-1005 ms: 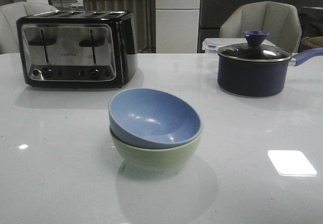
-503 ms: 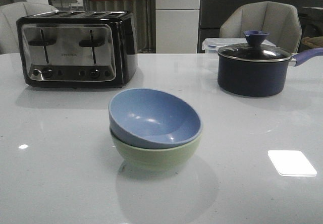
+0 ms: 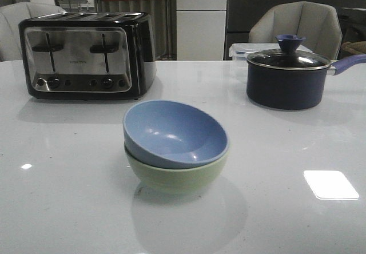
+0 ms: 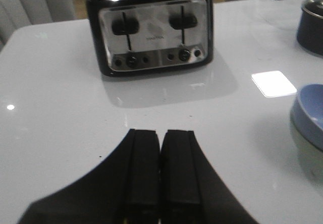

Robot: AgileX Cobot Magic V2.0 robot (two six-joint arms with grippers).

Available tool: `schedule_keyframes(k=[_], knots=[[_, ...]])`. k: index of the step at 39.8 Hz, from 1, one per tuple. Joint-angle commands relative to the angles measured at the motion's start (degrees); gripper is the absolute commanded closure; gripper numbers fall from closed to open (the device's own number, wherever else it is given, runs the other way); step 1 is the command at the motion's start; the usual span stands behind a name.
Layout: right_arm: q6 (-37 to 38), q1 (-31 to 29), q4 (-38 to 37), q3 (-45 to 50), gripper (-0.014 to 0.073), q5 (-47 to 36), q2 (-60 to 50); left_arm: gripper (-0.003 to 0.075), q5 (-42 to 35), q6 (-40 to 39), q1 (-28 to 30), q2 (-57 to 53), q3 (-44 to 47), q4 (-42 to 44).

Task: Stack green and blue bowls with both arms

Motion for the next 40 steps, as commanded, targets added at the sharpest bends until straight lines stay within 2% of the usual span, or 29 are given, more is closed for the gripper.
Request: schedule_keyframes(k=[1, 8, 13, 40], knots=[[-0.3, -0.1, -0.5, -1.7, 0.0575, -3.0, -0.3, 0.0625, -11.3, 0.0, 3.7, -6.0, 5.7, 0.0], [-0.3, -0.1, -0.5, -1.7, 0.0575, -3.0, -0.3, 0.0625, -19.5, 0.0, 8.7, -14.9, 15.1, -0.5], [-0.3, -0.1, -0.5, -1.7, 0.0575, -2.8, -0.3, 0.0625, -23.1, 0.0, 9.0, -15.4, 17.9, -0.7], [-0.3, -0.1, -0.5, -1.7, 0.0575, -2.9, -0.3, 0.0625, -25.6, 0.0, 8.9, -15.5, 18.2, -2.5]])
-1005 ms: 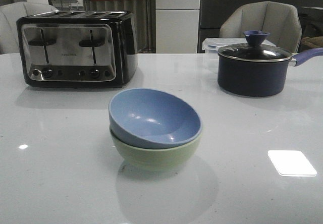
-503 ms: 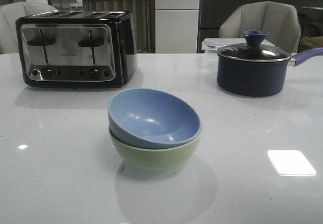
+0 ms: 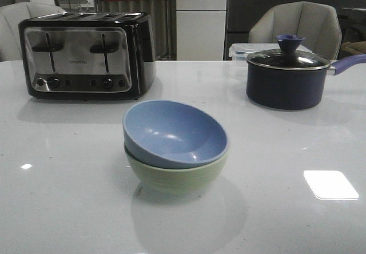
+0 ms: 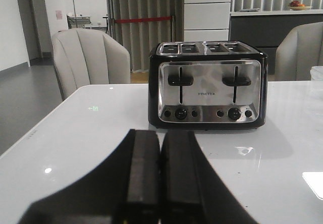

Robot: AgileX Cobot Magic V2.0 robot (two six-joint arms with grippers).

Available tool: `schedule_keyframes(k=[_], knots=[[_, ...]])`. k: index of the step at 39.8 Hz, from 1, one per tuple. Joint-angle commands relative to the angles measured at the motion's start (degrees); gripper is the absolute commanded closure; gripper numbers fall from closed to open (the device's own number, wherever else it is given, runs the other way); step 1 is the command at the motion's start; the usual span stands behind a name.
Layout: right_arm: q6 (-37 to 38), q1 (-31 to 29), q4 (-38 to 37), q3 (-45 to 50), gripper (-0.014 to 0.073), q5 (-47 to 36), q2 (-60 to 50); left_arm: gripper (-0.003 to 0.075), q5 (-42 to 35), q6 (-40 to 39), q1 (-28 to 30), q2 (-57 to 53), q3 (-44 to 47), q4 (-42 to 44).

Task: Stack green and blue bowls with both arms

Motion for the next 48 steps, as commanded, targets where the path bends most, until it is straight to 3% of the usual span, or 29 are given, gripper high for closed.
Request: schedule_keyframes(k=[1, 25, 41, 48], knots=[[-0.4, -0.1, -0.4, -1.7, 0.0575, -3.2, -0.2, 0.0625, -5.5, -0.3, -0.1, -1.1, 0.7, -0.5], [-0.5, -0.7, -1.7, -0.5, 0.0575, -3.9, -2.3, 0.0625, -5.5, -0.3, -0.1, -1.1, 0.7, -0.5], [-0.5, -25.9, -1.7, 24.2, 0.0575, -40.6, -26.4, 0.0625, -5.5, -0.3, -0.1, -1.1, 0.7, -0.5], [-0.4, -29.8, -1.6, 33.7, 0.0575, -48.3, -35.5, 0.0625, -5.5, -0.3, -0.1, -1.1, 0.7, -0.5]])
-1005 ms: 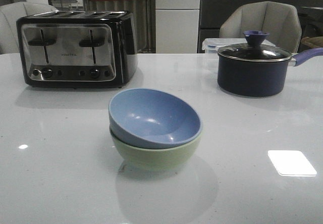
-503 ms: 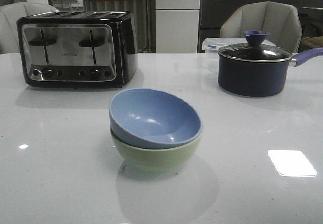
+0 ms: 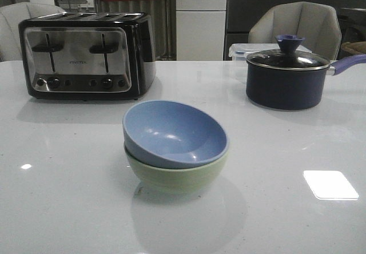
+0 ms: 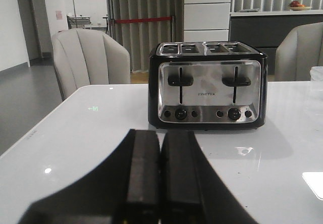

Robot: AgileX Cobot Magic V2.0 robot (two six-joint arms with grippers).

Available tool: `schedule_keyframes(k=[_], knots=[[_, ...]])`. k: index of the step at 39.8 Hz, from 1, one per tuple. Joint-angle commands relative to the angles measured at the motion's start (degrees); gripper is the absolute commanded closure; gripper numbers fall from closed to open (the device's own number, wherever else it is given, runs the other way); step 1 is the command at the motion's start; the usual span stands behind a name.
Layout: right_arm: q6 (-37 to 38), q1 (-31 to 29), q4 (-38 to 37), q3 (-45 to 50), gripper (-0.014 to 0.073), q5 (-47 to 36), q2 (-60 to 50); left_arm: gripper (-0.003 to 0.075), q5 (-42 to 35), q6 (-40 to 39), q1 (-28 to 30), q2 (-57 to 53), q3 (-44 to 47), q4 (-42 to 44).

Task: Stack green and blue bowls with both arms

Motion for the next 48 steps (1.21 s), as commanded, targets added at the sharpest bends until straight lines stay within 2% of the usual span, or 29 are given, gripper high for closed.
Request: schedule_keyframes(k=[1, 6, 48], knots=[[-0.3, -1.1, -0.5, 2.6, 0.0575, -9.4, -2.8, 0.0625, -5.5, -0.3, -0.1, -1.1, 0.7, -0.5], [-0.2, -1.1, 0.3, 6.7, 0.0575, -11.9, -5.5, 0.0625, -5.5, -0.3, -0.1, -1.1, 0.7, -0.5], [-0.2, -1.7, 0.3, 6.5, 0.0575, -10.3, -5.4, 0.0625, -5.5, -0.3, -0.1, -1.1, 0.7, -0.5]])
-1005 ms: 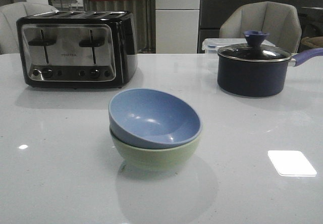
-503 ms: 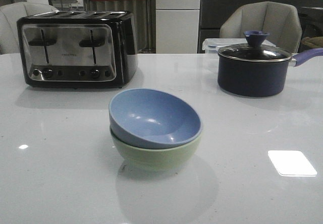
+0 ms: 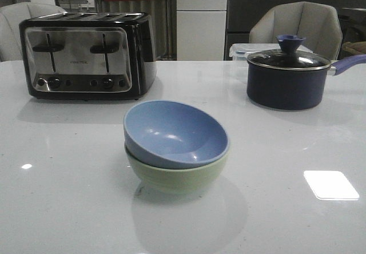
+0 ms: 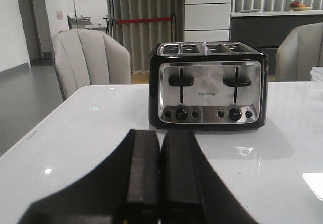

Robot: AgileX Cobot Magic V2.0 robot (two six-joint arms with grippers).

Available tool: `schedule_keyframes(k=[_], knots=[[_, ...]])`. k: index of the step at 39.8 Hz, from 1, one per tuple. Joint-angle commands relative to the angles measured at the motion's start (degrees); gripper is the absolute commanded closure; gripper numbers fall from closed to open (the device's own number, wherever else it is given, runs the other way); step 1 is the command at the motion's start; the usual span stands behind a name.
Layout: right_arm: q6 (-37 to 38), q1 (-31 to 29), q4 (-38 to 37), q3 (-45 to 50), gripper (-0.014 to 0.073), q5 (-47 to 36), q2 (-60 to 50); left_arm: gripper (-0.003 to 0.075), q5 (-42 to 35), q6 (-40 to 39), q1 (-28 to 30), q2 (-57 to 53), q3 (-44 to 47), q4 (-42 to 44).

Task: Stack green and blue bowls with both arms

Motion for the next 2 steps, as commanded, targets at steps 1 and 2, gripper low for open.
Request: schedule_keyframes(k=[1, 2], knots=[[-0.2, -0.6, -0.1, -0.3, 0.0575, -5.5, -1.1, 0.0625, -5.0, -0.3, -0.1, -1.1, 0.7, -0.5], [-0.2, -0.6, -0.1, -0.3, 0.0575, -5.5, -1.1, 0.0625, -5.0, -0.3, -0.1, -1.1, 0.7, -0.5]])
